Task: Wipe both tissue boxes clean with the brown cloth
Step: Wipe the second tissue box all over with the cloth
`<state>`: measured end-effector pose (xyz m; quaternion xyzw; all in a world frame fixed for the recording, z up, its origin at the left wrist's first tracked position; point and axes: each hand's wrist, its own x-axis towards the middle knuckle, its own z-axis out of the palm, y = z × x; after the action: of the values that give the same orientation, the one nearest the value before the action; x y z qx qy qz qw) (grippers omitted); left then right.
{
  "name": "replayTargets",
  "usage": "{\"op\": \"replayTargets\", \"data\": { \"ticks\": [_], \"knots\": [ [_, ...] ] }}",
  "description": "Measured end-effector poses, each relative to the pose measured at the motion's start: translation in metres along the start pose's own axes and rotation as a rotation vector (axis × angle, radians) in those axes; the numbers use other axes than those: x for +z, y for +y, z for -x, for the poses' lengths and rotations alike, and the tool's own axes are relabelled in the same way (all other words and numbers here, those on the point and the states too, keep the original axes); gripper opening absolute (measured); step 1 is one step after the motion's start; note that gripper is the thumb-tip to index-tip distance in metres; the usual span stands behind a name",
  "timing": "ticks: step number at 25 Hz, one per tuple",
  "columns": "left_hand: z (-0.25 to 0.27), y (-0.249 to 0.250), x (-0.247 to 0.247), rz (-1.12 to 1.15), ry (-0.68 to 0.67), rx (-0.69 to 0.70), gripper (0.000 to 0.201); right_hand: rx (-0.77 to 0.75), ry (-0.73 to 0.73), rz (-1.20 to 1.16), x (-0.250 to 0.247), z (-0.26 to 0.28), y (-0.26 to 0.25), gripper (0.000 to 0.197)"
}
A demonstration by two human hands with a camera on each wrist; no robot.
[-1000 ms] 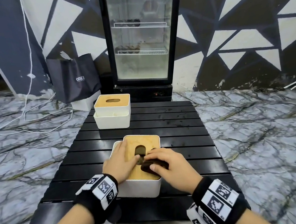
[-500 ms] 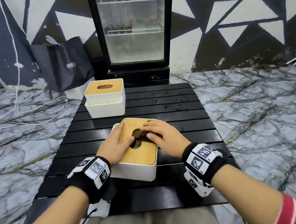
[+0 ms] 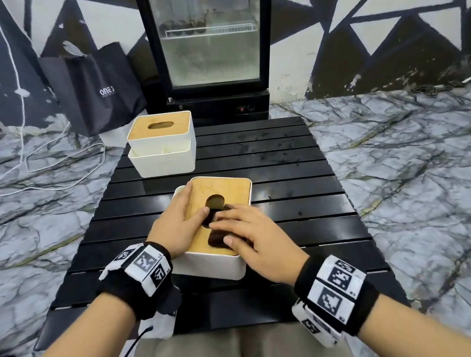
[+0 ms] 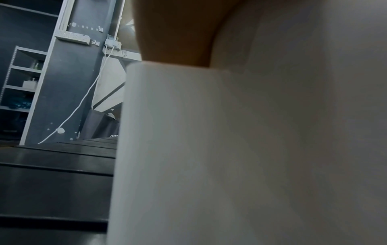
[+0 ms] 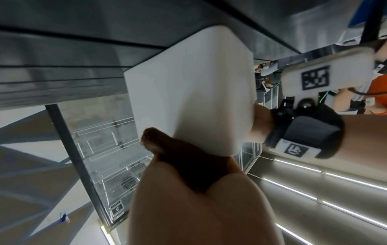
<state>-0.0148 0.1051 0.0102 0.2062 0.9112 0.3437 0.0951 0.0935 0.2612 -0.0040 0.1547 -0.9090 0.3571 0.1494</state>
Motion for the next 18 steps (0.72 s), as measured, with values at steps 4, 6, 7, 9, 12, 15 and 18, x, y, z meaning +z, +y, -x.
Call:
{"op": "replayTargets", "data": {
  "ticks": [4,6,7,9,12,15,18],
  "knots": [
    [0.003,0.003,-0.001,-0.015,-0.016,0.015,0.068,0.029,-0.003,-0.013,-0.011,-0.015,0.013,0.031],
    [0.004,0.004,-0.001,-0.015,-0.015,0.012,0.068,0.101,0.026,-0.005,-0.019,-0.031,0.025,0.029],
    [0.003,0.004,-0.001,-0.013,-0.014,0.006,0.069,0.138,0.039,0.004,-0.021,-0.038,0.029,0.029],
    [0.001,0.002,0.000,-0.013,-0.013,-0.008,0.069,0.179,0.065,0.013,-0.021,-0.044,0.031,0.030],
    [0.001,-0.001,0.001,-0.003,-0.004,-0.008,0.068,0.090,0.092,0.012,-0.009,-0.026,0.016,0.032],
    [0.002,0.000,0.001,-0.035,-0.008,-0.002,0.068,-0.004,0.031,-0.003,0.002,0.000,0.000,0.039],
    [0.003,0.004,0.000,-0.081,-0.036,0.017,0.069,-0.020,-0.019,0.020,-0.003,0.001,0.004,0.039]
  ]
}}
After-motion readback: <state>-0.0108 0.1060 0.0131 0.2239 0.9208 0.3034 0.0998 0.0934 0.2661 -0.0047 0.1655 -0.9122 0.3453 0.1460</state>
